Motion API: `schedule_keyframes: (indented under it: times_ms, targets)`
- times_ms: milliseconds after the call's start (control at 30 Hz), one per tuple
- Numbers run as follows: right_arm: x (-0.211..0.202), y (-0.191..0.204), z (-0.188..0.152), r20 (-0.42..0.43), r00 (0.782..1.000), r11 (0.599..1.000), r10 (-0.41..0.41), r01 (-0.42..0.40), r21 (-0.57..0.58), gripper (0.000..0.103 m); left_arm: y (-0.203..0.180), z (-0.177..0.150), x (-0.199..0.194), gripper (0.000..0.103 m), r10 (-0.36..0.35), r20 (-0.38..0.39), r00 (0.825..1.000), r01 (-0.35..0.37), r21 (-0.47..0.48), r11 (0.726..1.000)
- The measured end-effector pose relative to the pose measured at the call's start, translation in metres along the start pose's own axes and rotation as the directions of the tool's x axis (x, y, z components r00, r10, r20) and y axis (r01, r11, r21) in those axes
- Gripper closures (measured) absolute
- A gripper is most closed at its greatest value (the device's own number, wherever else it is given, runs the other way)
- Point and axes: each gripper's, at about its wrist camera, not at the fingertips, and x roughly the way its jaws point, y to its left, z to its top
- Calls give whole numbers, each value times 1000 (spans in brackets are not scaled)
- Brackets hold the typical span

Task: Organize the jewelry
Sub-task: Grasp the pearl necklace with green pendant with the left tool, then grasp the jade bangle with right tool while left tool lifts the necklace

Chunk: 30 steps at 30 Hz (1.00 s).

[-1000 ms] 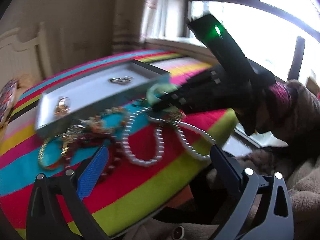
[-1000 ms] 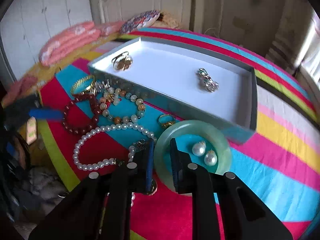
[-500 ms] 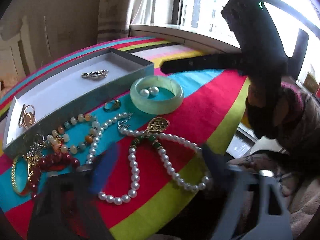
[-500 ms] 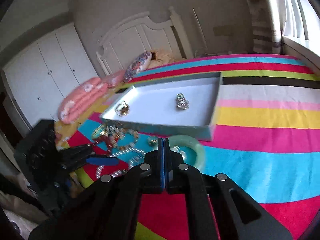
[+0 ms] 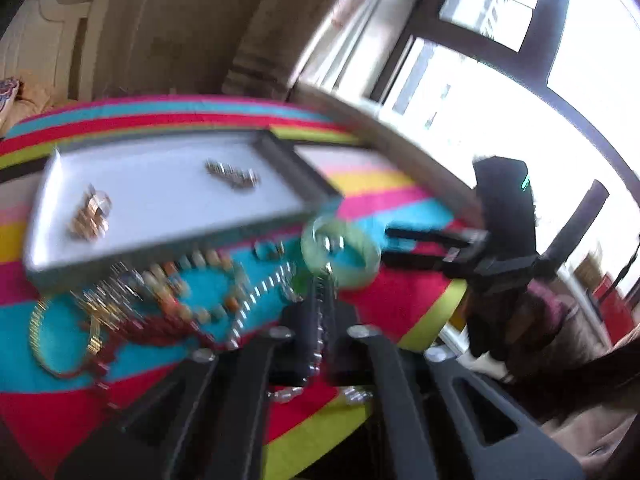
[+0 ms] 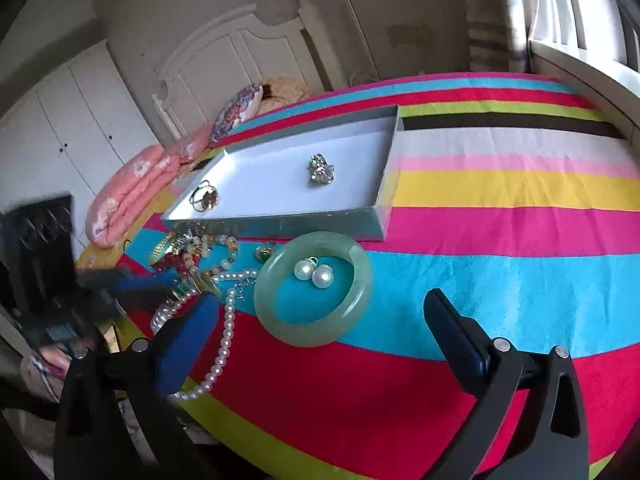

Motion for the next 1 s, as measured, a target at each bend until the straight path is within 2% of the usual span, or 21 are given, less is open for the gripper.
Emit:
schedule_keyframes:
  times_ms: [133, 267, 300, 333, 367, 433, 533, 600, 633, 667, 700, 733, 767, 800, 833, 867, 933, 1000]
  targets:
    - [22, 27, 2, -68, 994, 990, -86, 78, -114, 4, 1, 27, -26, 103, -1, 78, 997, 0, 4, 1000]
    - [44, 49, 5, -102, 976, 958, -195, 167, -233, 4, -1, 32, -27, 103, 7, 39, 999, -8, 23, 1000]
    - [47, 49, 6, -99, 973, 952, -208, 178, -250, 4, -3, 28, -25, 100, 3, 27, 1000, -3, 22, 1000]
    - [48, 48, 6, -93, 973, 950, -211, 181, -255, 6, -4, 21, -20, 82, -19, -7, 1000, 19, 20, 1000]
    - [48, 46, 7, -84, 975, 951, -208, 181, -251, 11, -6, 16, -16, 50, -18, -28, 999, 18, 25, 1000]
    - [44, 41, 9, -75, 979, 959, -190, 168, -230, 18, -13, 1, -12, 20, 16, -47, 999, -14, 54, 998]
    - [43, 42, 6, -58, 980, 953, -193, 173, -249, 19, -25, -22, 3, 20, 25, -104, 994, -14, 105, 994]
    - [39, 37, 5, -43, 986, 966, -160, 147, -212, 19, -31, -29, 17, 20, 82, -126, 989, -63, 152, 986]
    - [35, 33, 6, -27, 990, 975, -140, 133, -180, 25, -34, -32, 24, 20, 119, -138, 983, -93, 180, 979]
    - [30, 25, 6, -19, 995, 987, -98, 95, -133, 25, -34, -33, 29, 21, 144, -143, 979, -115, 194, 974]
    - [28, 21, 5, -13, 997, 990, -79, 77, -119, 25, -34, -35, 35, 25, 172, -147, 974, -140, 209, 968]
    - [28, 19, 6, -11, 997, 991, -72, 70, -114, 25, -32, -37, 41, 43, 186, -159, 970, -149, 218, 964]
    - [26, 16, 4, -5, 997, 991, -72, 71, -111, 25, -33, -39, 44, 62, 215, -129, 968, -179, 246, 953]
    - [25, 16, 4, -1, 998, 992, -69, 68, -107, 25, -35, -41, 46, 71, 268, -109, 957, -227, 291, 929]
    - [23, 14, 3, 8, 999, 994, -54, 55, -93, 25, -35, -41, 48, 85, 289, -101, 952, -245, 315, 917]
    - [20, 11, 4, 22, 999, 997, -32, 34, -75, 25, -34, -39, 48, 96, 278, -114, 954, -231, 313, 921]
    - [13, 8, 5, 56, 998, 999, 7, -5, -49, 25, -31, -38, 48, 96, 270, -123, 955, -222, 305, 926]
    - [6, 5, 6, 81, 996, 999, 33, -30, -30, 25, -22, -33, 45, 96, 192, -140, 971, -157, 232, 960]
